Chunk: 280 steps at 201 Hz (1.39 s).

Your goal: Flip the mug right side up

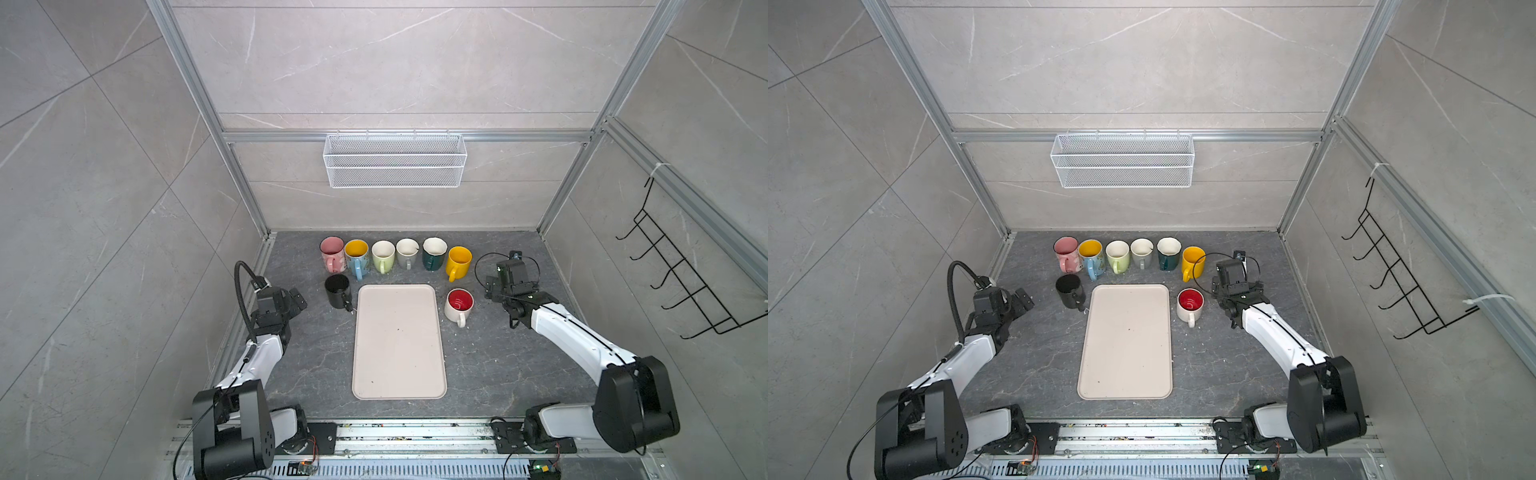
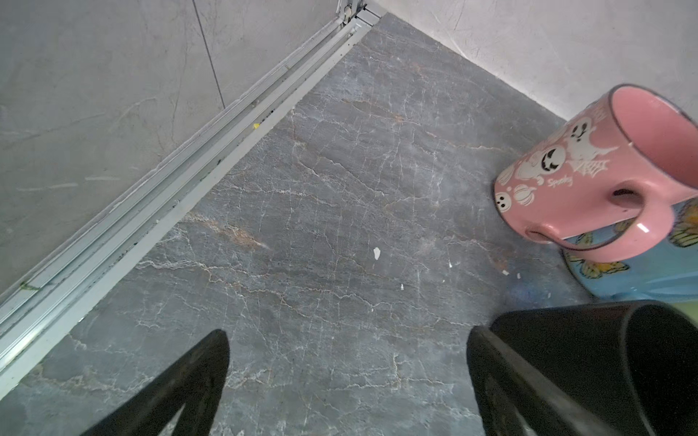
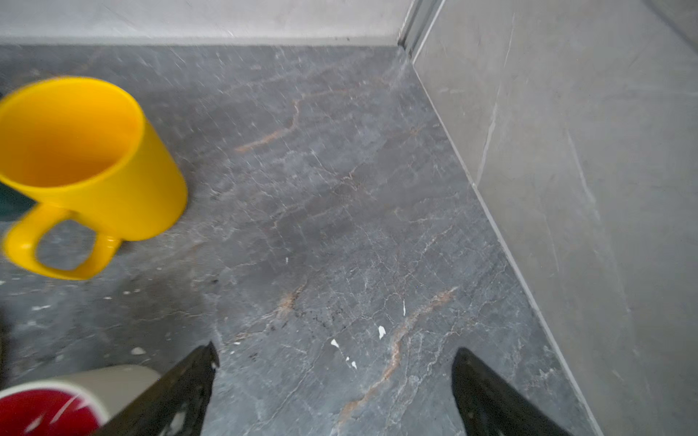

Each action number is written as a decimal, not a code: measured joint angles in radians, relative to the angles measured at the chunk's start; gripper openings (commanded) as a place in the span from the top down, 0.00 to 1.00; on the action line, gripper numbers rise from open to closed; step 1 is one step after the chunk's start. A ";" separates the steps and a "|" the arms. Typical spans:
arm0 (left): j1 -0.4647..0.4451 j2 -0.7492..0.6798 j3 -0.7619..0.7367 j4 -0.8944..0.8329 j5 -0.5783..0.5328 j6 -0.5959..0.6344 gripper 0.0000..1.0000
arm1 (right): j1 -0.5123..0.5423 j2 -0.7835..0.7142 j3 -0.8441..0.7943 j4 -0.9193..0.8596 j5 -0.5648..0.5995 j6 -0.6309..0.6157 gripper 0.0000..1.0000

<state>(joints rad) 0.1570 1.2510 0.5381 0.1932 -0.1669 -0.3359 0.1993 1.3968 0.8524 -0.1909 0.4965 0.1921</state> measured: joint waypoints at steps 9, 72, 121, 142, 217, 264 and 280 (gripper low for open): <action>0.000 0.017 -0.021 0.043 -0.001 0.007 0.00 | -0.016 0.019 -0.041 0.061 -0.003 -0.011 0.01; 0.001 0.031 -0.130 0.312 -0.019 0.068 0.00 | -0.024 0.076 -0.261 0.513 -0.015 -0.085 0.01; 0.001 0.011 -0.219 0.494 0.015 0.119 0.00 | -0.024 0.092 -0.377 0.739 -0.030 -0.111 0.01; 0.001 -0.034 -0.241 0.496 0.020 0.134 0.00 | -0.024 0.092 -0.378 0.780 -0.034 -0.114 0.01; 0.001 0.104 -0.321 0.653 0.103 0.190 0.00 | -0.024 0.091 -0.394 0.850 -0.056 -0.122 0.01; -0.005 0.245 -0.313 0.760 0.217 0.242 0.00 | -0.024 0.091 -0.441 0.907 -0.120 -0.145 0.01; -0.009 0.247 -0.301 0.757 0.229 0.251 0.00 | -0.032 0.091 -0.441 0.916 -0.153 -0.145 0.01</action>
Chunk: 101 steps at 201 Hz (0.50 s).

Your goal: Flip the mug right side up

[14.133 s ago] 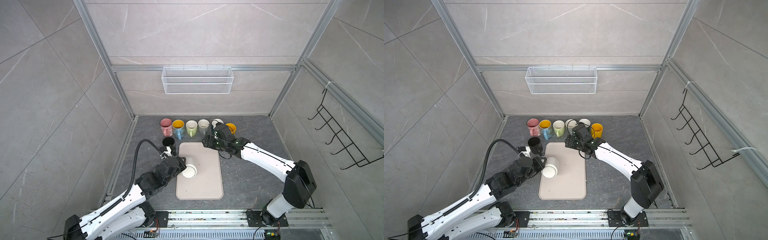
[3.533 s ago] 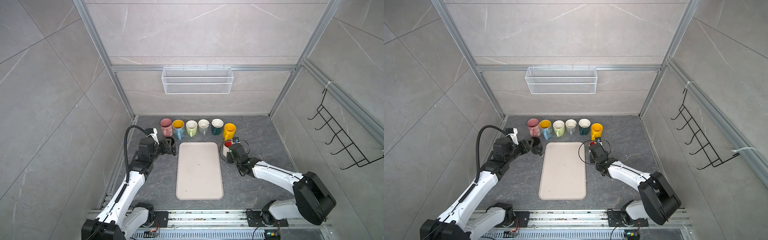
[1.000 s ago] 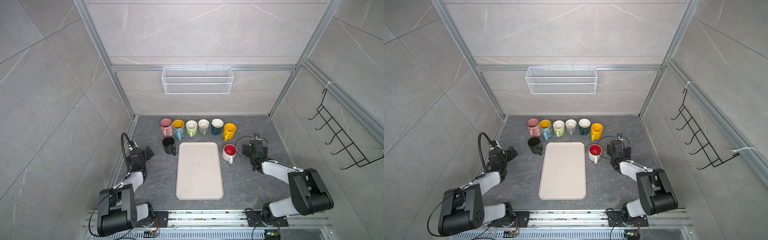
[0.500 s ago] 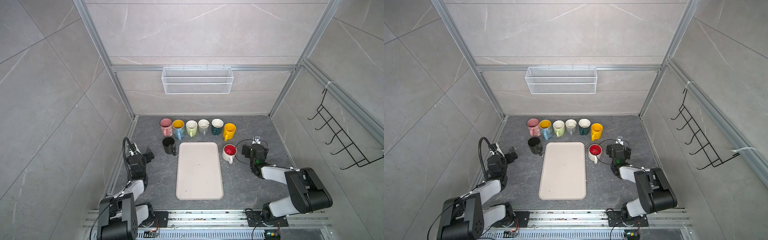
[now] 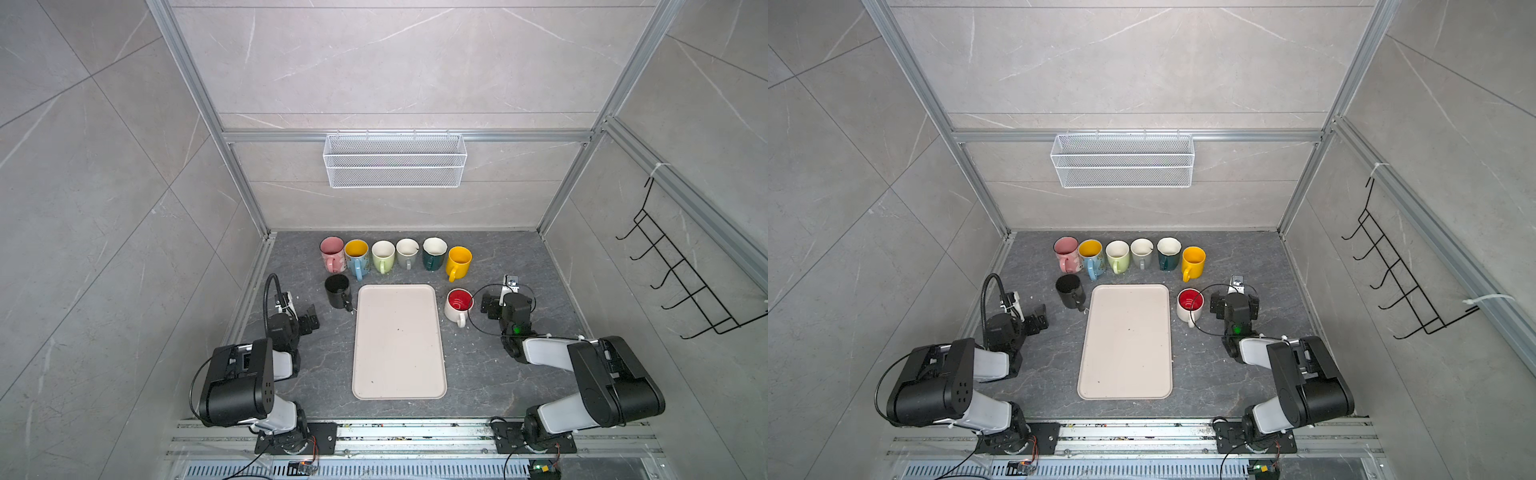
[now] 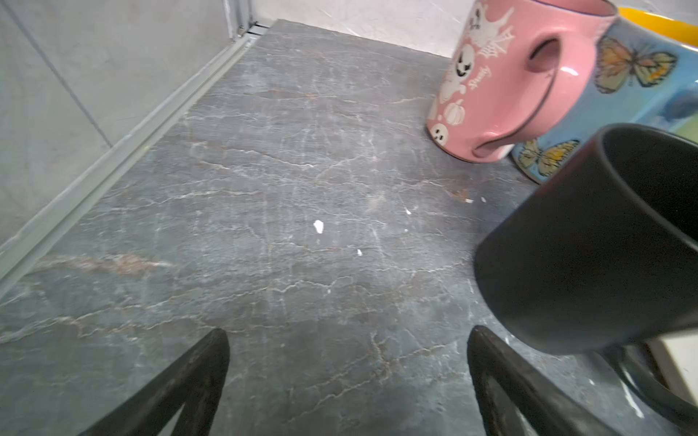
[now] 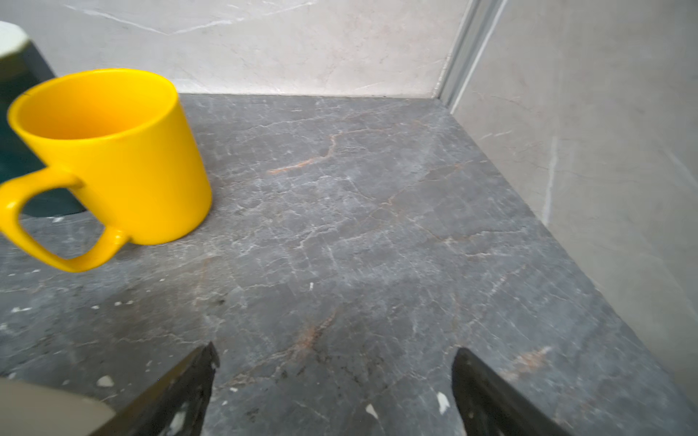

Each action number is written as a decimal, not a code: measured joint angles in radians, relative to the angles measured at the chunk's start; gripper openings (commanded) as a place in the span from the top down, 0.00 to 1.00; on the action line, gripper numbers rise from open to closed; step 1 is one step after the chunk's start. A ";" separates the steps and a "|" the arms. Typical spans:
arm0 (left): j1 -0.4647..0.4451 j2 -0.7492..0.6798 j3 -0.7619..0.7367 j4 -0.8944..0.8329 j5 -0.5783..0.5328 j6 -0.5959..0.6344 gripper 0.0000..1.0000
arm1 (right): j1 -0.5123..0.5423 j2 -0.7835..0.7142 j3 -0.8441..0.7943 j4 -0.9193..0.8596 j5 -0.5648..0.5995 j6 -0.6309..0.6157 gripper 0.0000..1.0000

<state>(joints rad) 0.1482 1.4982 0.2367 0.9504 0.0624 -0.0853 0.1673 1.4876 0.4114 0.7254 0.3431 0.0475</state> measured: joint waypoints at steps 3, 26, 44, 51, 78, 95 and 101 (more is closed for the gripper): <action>0.000 0.000 0.003 -0.002 0.000 0.000 0.00 | -0.002 0.000 0.000 0.002 -0.005 0.000 0.01; -0.019 0.001 0.060 -0.052 -0.030 0.003 0.00 | -0.012 0.000 0.000 0.006 -0.027 0.000 0.01; -0.037 0.001 0.089 -0.063 -0.053 0.010 0.00 | -0.012 0.000 0.000 0.006 -0.037 0.000 0.01; -0.040 0.001 0.092 -0.065 -0.060 0.011 0.00 | -0.012 0.000 0.000 0.006 -0.039 0.000 0.01; -0.048 0.001 0.092 -0.090 -0.068 0.011 0.00 | -0.012 0.000 0.000 0.006 -0.045 0.000 0.01; -0.047 0.001 0.092 -0.100 -0.072 0.012 0.00 | -0.012 0.000 0.000 0.007 -0.046 0.000 0.01; -0.048 0.001 0.092 -0.101 -0.072 0.012 0.00 | -0.012 0.000 0.000 0.007 -0.046 0.000 0.01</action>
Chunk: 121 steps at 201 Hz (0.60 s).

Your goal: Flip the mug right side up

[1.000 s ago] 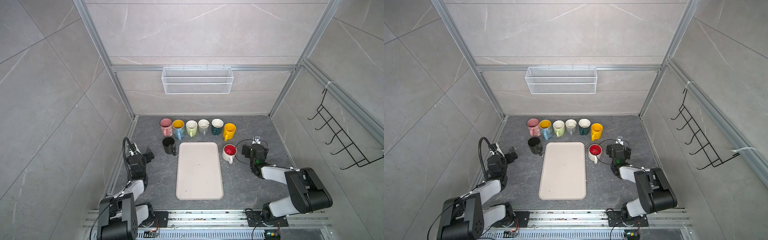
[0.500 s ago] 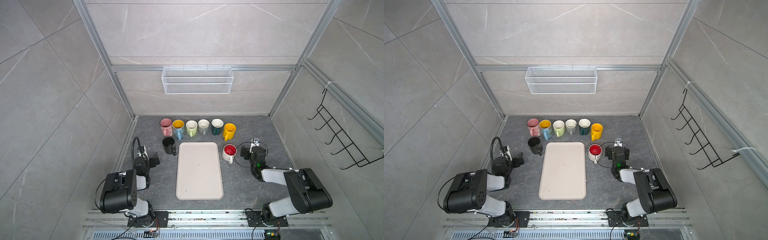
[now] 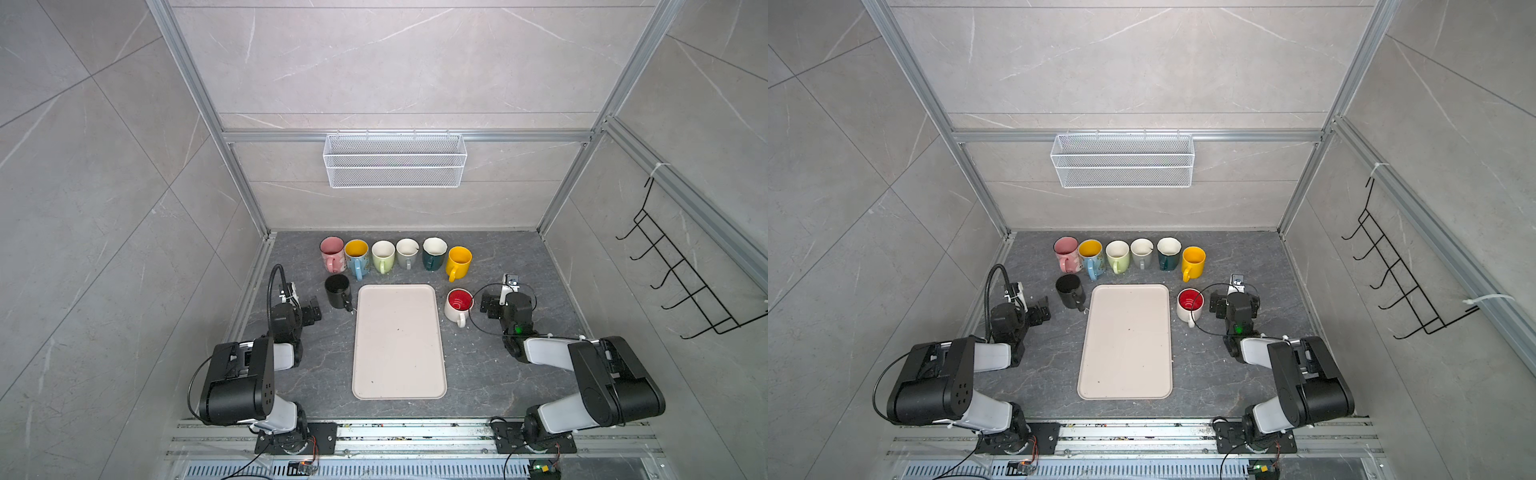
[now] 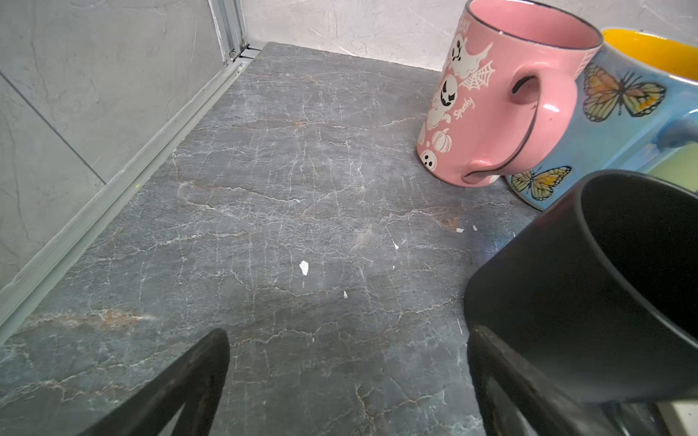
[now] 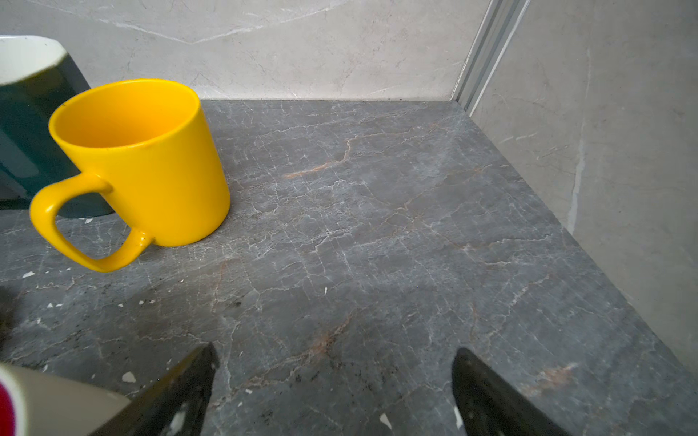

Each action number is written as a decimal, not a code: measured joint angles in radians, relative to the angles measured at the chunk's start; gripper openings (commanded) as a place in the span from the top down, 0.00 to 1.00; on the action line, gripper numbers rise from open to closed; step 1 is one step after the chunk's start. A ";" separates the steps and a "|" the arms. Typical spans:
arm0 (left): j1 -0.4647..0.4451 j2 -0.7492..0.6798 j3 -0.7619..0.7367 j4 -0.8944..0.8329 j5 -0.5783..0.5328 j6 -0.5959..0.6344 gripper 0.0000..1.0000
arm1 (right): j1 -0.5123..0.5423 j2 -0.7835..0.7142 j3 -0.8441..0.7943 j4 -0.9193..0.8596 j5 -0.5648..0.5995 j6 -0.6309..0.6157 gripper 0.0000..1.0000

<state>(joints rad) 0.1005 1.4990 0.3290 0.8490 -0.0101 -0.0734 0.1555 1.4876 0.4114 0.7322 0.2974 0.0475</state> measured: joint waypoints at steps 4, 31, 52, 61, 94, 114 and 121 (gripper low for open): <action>0.000 0.000 0.000 -0.002 0.000 0.000 0.00 | 0.000 0.000 0.000 0.000 0.000 0.000 0.01; 0.000 0.000 0.000 -0.005 -0.006 0.004 0.00 | 0.000 0.000 0.000 0.003 -0.003 0.000 0.01; 0.000 0.000 0.000 -0.006 -0.008 0.005 0.00 | 0.000 0.000 0.000 0.003 -0.003 0.000 0.01; 0.000 0.000 0.000 -0.006 -0.008 0.005 0.00 | 0.000 0.000 0.000 0.003 -0.003 0.000 0.01; 0.000 0.000 0.000 -0.006 -0.010 0.006 0.00 | 0.000 0.000 0.000 0.003 -0.003 0.000 0.01; 0.000 0.000 0.000 -0.006 -0.011 0.006 0.00 | 0.000 0.000 0.000 0.003 -0.003 0.000 0.01; 0.000 0.000 0.000 -0.006 -0.011 0.006 0.00 | 0.000 0.000 0.000 0.003 -0.003 0.000 0.01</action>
